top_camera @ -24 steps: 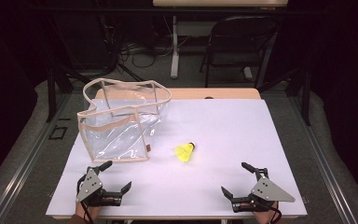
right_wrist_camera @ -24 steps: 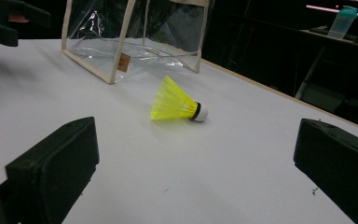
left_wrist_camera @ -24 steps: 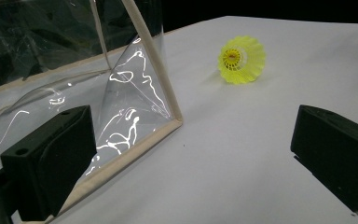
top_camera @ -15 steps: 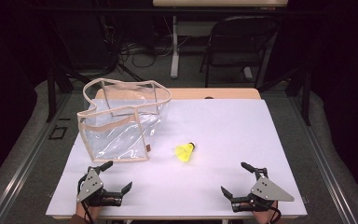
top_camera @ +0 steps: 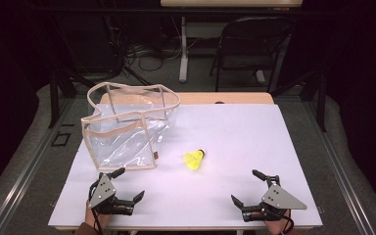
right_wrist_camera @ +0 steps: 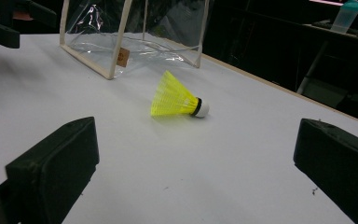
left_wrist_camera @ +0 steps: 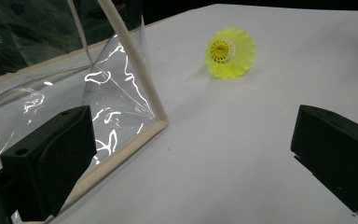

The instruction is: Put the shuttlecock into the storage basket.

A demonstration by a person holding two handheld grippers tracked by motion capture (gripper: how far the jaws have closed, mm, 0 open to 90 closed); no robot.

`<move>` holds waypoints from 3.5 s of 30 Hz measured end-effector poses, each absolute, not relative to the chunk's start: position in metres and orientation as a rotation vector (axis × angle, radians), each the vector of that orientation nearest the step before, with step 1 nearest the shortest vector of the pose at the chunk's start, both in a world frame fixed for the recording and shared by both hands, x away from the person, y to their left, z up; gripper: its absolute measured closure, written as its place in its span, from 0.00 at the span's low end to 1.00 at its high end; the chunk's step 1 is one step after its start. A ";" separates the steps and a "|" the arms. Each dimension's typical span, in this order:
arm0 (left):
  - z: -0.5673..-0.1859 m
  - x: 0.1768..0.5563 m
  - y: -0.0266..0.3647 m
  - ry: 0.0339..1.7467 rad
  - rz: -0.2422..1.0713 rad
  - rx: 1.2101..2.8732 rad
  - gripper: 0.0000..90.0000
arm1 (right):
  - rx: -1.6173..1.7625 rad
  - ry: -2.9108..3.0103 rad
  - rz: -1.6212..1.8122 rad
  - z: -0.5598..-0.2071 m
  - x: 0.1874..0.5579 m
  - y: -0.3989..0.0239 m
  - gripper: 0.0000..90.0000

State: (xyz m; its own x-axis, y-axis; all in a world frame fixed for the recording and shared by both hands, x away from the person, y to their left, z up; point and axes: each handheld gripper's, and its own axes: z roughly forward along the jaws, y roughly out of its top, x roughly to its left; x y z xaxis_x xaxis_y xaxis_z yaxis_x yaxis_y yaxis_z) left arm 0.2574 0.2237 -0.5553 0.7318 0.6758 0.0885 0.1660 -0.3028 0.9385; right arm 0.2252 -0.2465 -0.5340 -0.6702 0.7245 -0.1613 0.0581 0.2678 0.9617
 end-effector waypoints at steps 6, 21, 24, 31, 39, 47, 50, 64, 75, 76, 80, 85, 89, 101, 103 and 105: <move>-0.556 0.263 0.216 0.658 0.546 1.866 0.00 | 0.704 1.946 1.437 -0.534 0.226 -0.246 0.00; -0.556 0.276 0.200 0.654 0.492 1.904 0.00 | 0.713 1.956 1.419 -0.535 0.227 -0.246 0.00; -0.556 0.278 0.197 0.648 0.474 1.913 0.00 | 0.707 1.960 1.412 -0.535 0.227 -0.245 0.00; -0.553 0.283 0.192 0.643 0.470 1.919 0.00 | 0.709 1.964 1.409 -0.536 0.227 -0.245 0.00; -0.550 0.289 0.181 0.616 0.464 1.931 0.00 | 0.706 1.966 1.414 -0.536 0.227 -0.245 0.00; -0.545 0.296 0.176 0.592 0.467 1.933 0.00 | 0.707 1.973 1.409 -0.536 0.227 -0.245 0.00; -0.543 0.299 0.174 0.584 0.473 1.933 0.00 | 0.709 1.973 1.407 -0.536 0.228 -0.245 0.00; -0.535 0.310 0.158 0.544 0.459 1.944 0.00 | 0.715 1.979 1.411 -0.537 0.228 -0.245 0.00; -0.526 0.317 0.148 0.505 0.470 1.950 0.00 | 0.721 1.983 1.412 -0.537 0.228 -0.245 0.00; -0.525 0.318 0.147 0.501 0.475 1.951 0.00 | 0.721 1.983 1.411 -0.537 0.229 -0.245 0.00; -0.521 0.323 0.141 0.480 0.464 1.961 0.00 | 0.723 1.984 1.412 -0.537 0.229 -0.245 0.00; -0.517 0.332 0.132 0.459 0.453 1.976 0.00 | 0.729 1.987 1.412 -0.537 0.229 -0.245 0.00; -0.517 0.339 0.123 0.454 0.435 1.994 0.00 | 0.734 1.983 1.416 -0.537 0.229 -0.246 0.00; -0.515 0.356 0.103 0.421 0.380 2.055 0.00 | 0.733 1.991 1.416 -0.537 0.230 -0.247 0.00; -0.515 0.359 0.100 0.417 0.375 2.067 0.00 | 0.733 1.991 1.417 -0.537 0.230 -0.247 0.00; -0.515 0.362 0.098 0.414 0.365 2.077 0.00 | 0.734 1.993 1.417 -0.537 0.230 -0.247 0.00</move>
